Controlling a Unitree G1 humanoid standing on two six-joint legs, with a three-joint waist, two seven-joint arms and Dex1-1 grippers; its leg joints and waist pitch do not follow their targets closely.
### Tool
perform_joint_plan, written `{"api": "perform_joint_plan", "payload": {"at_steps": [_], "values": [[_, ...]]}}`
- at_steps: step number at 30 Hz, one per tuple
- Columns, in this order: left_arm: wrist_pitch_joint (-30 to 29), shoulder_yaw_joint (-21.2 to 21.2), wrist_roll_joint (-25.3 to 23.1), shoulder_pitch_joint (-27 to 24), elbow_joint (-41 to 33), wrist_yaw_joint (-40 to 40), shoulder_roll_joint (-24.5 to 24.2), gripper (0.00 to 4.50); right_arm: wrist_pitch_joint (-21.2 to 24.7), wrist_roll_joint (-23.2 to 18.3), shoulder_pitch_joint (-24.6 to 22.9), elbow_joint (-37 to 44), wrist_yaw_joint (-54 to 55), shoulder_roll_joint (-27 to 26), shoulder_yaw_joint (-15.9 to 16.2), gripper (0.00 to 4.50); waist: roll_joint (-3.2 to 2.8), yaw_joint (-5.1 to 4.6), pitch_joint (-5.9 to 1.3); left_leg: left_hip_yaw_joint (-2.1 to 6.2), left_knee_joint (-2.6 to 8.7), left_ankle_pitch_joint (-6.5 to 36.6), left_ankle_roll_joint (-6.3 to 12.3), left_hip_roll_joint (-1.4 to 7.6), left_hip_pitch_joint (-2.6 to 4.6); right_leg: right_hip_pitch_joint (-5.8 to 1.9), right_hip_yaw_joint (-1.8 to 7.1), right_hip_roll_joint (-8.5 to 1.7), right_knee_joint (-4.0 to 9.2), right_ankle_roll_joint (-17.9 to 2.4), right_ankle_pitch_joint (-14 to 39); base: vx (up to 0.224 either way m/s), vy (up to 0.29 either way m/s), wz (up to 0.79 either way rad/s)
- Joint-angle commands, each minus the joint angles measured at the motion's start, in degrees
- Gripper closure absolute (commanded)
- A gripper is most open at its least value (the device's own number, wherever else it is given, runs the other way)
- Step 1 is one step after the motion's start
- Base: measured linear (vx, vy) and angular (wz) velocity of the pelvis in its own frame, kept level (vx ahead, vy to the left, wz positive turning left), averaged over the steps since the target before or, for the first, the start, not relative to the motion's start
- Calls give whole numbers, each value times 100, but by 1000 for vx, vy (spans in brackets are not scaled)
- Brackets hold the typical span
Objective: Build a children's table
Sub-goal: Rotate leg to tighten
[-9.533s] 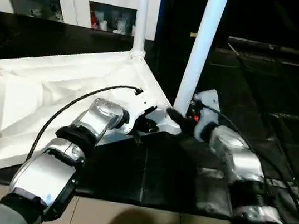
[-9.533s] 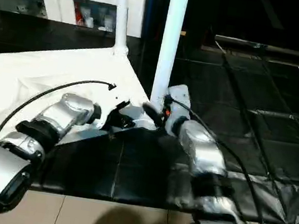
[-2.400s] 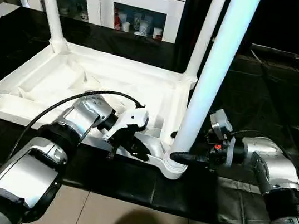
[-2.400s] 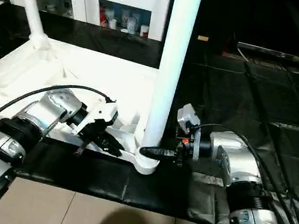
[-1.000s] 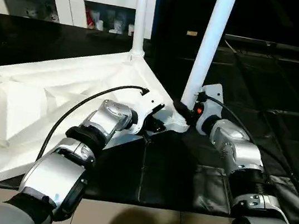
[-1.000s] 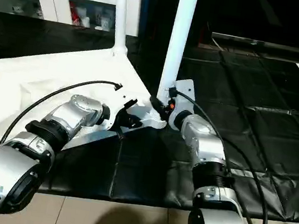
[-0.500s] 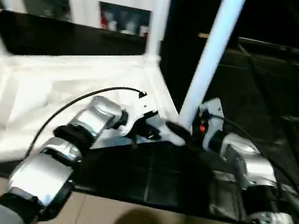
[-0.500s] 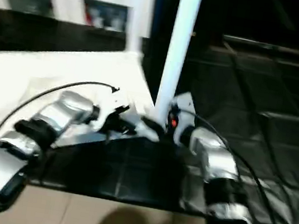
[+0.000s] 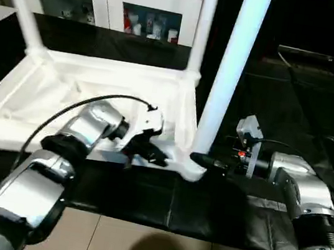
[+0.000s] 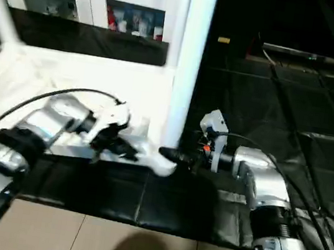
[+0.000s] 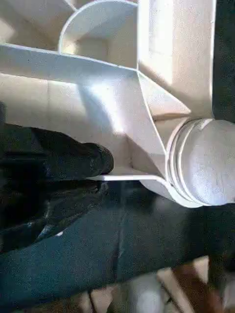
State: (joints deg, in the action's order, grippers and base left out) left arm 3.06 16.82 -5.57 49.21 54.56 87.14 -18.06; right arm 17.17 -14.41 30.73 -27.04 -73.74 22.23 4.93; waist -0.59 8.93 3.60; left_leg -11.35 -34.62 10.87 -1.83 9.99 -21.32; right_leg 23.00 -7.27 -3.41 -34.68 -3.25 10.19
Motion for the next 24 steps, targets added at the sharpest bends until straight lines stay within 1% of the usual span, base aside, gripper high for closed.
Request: {"api": "perform_joint_plan", "payload": {"at_steps": [1,2,3,4,5,6,9,10,11,12,14,16,17,18,21,23,24], "values": [[155,144,118,16,-305,442,56,450,4,-167,-39,111,-235,58,20,37,-19,-16,-484,213,337,645,498,462,106,-356,428,-688,463,-805,1215,0,0,0],[157,146,119,11,-313,454,55,450,10,-178,-38,112,-255,60,23,37,-18,-8,-487,208,335,665,495,462,112,-355,430,-690,467,-816,1211,0,0,0],[190,181,101,-29,-363,500,48,450,49,-225,-20,96,-410,80,68,37,9,-3,-484,212,341,649,489,466,103,-360,427,-688,456,-823,1194,0,0,0],[206,200,88,-46,-382,513,46,450,73,-244,-8,87,-488,92,90,52,11,2,-483,215,340,653,488,463,96,-369,427,-698,454,-824,1210,0,0,0],[235,227,64,-63,-395,514,42,450,100,-256,11,69,-583,108,119,52,3,9,-480,210,339,643,484,455,98,-362,427,-694,464,-792,1281,0,0,0],[260,246,44,-70,-394,506,39,450,117,-259,26,53,-642,116,139,75,15,18,-477,208,336,621,479,449,95,-362,427,-694,468,-764,1342,0,0,0],[385,313,-42,-92,-367,455,24,450,165,-227,95,-52,-856,156,239,84,16,29,-480,209,337,604,488,442,93,-357,421,-685,484,-673,1449,0,0,0],[401,318,-51,-94,-360,447,23,450,172,-219,107,-75,-889,162,259,111,17,28,-480,210,337,608,486,443,93,-355,420,-687,483,-668,1463,0,0,0],[416,324,-66,-93,-342,414,20,450,179,-200,134,-130,-963,173,308,111,12,33,-479,211,340,608,472,452,103,-348,422,-684,484,-667,1469,0,0,0],[427,322,-81,-85,-317,359,18,450,179,-177,157,-181,-1008,174,350,111,31,35,-484,212,339,589,470,452,96,-354,421,-685,469,-678,1422,0,0,0],[426,334,-118,-62,-288,264,-1,450,231,-180,194,-239,-1107,169,417,126,17,31,-481,209,337,589,472,448,95,-350,421,-687,469,-693,1414,0,0,0],[421,338,-133,-52,-274,224,-7,450,248,-191,202,-250,-1120,158,423,149,16,42,-486,210,334,568,472,447,96,-352,424,-687,468,-703,1381,0,0,0],[413,335,-151,-43,-259,182,-7,450,262,-198,212,-265,-1130,148,427,149,19,39,-486,214,337,549,477,449,91,-356,420,-680,460,-702,1352,0,0,0],[405,329,-159,-37,-244,156,-5,450,271,-201,220,-276,-1135,139,431,162,18,42,-488,212,333,557,472,449,94,-352,421,-689,463,-698,1355,0,0,0],[347,301,-151,-8,-165,52,17,450,296,-208,222,-285,-1137,101,458,183,23,38,-482,210,334,573,461,440,89,-355,420,-684,475,-666,1428,0,0,0],[264,247,-126,14,-108,-50,60,450,301,-210,215,-282,-1127,68,461,201,10,37,-484,210,335,568,452,445,95,-349,420,-681,475,-656,1433,0,0,0],[214,217,-109,23,-85,-95,83,450,304,-215,208,-276,-1120,55,459,208,15,33,-479,209,335,593,445,442,99,-347,417,-678,482,-654,1462,0,0,0]]}}
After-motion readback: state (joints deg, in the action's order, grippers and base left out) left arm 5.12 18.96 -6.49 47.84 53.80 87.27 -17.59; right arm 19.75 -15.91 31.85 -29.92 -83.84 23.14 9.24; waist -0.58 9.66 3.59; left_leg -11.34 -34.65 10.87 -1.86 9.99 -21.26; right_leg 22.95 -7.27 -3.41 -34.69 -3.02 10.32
